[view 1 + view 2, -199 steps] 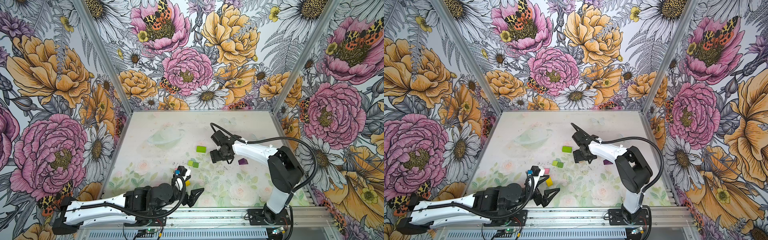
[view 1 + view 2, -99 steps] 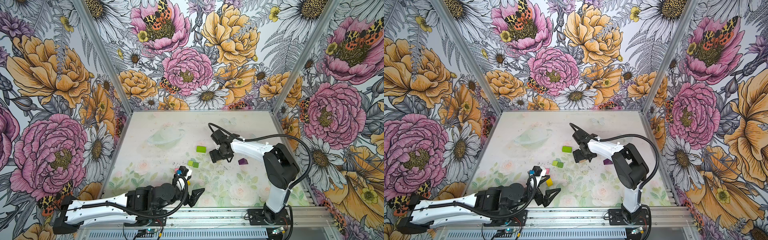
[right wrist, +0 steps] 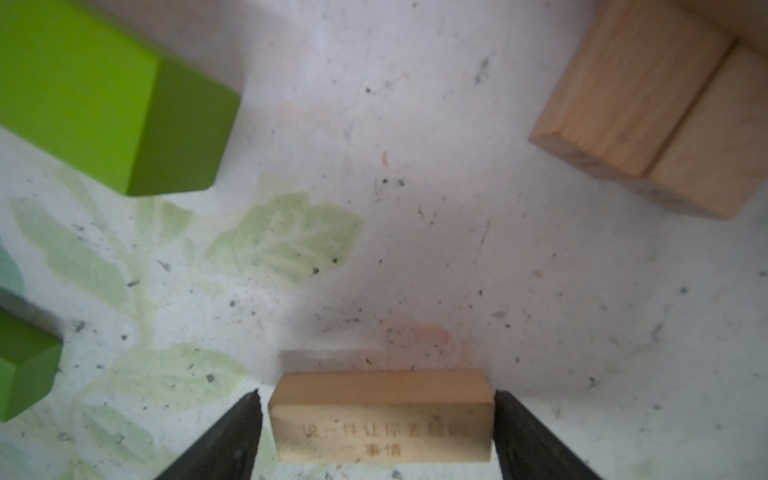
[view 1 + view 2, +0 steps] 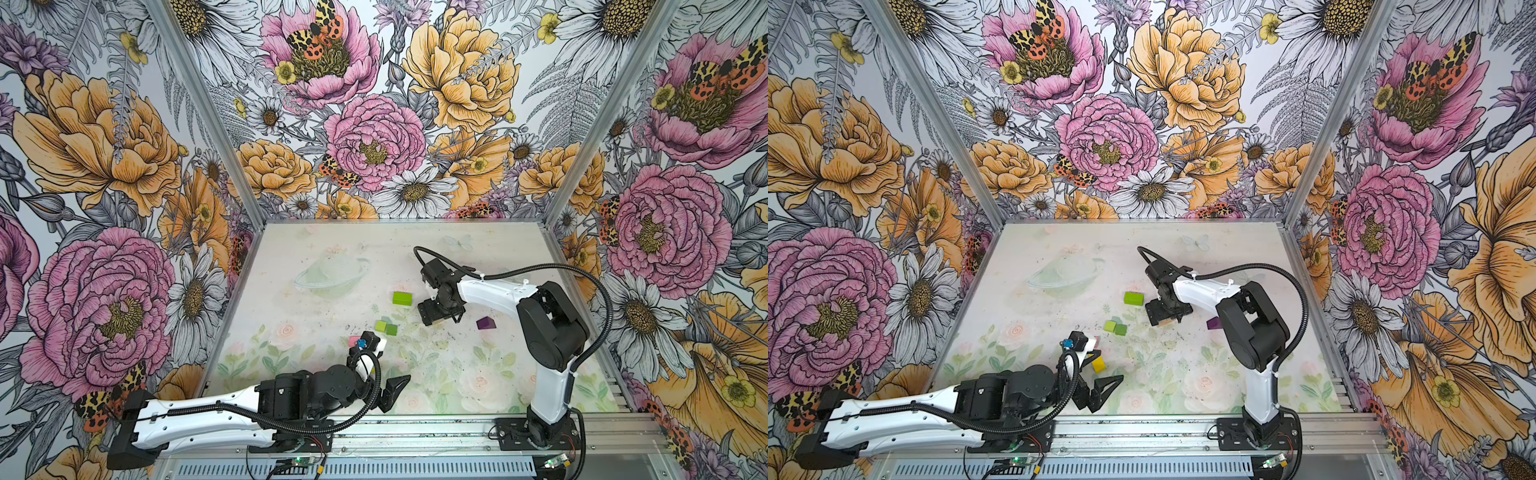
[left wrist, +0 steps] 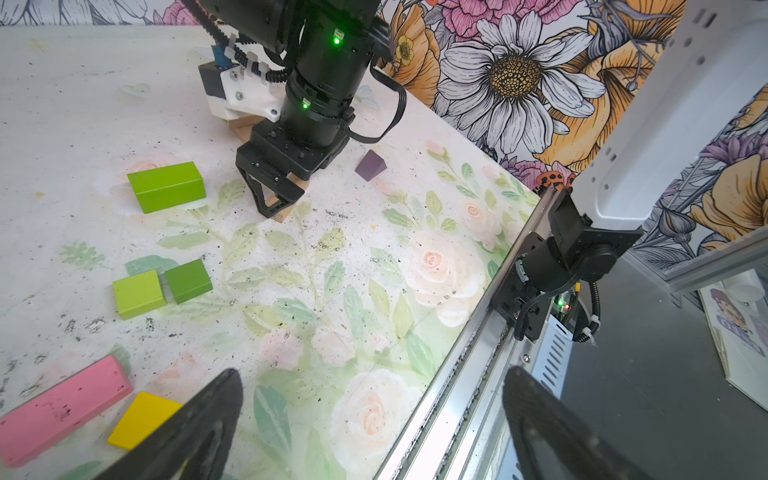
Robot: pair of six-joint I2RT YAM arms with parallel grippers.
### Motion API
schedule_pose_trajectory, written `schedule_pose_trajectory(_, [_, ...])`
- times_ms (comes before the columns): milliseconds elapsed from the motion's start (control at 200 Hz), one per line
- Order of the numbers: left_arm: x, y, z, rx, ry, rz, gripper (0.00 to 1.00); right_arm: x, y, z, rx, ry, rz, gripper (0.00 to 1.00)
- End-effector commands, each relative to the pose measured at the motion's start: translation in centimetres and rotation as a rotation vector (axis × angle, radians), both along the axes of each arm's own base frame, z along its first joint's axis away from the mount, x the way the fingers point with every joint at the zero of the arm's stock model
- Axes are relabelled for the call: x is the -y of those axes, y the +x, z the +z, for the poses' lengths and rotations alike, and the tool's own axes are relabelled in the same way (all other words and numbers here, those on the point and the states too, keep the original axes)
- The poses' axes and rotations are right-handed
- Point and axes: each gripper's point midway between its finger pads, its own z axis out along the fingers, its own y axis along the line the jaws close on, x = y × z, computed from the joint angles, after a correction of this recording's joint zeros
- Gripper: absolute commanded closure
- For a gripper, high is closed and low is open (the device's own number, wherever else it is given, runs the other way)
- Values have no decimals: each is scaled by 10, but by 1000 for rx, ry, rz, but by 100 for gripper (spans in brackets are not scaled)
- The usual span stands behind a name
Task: Build the wood block tower
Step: 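Lower the right gripper and grasp the printed wooden bar, then lift the printed bar and carry it above the bridged upright blocks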
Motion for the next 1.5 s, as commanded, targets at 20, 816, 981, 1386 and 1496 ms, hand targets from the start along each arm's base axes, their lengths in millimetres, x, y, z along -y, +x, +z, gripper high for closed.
schedule_pose_trajectory(20, [3,4,21,23,-51,6,1,-4,9,0,6,18,9,12])
schedule_pose_trajectory(816, [9,10,24,24,-42,-1,1,4,1,-7,-27,-1,-14,17])
schedule_pose_trajectory(981, [9,9,23,21,-44,-9,1,5,1,-7,-25,-4,-23,16])
schedule_pose_trajectory(1386, [7,8,19,21,-32,-17,1,9,3,-5,-22,-19,-55,28])
schedule_pose_trajectory(1496, [3,17,19,21,-29,15,1,7,5,0,-13,-9,-69,29])
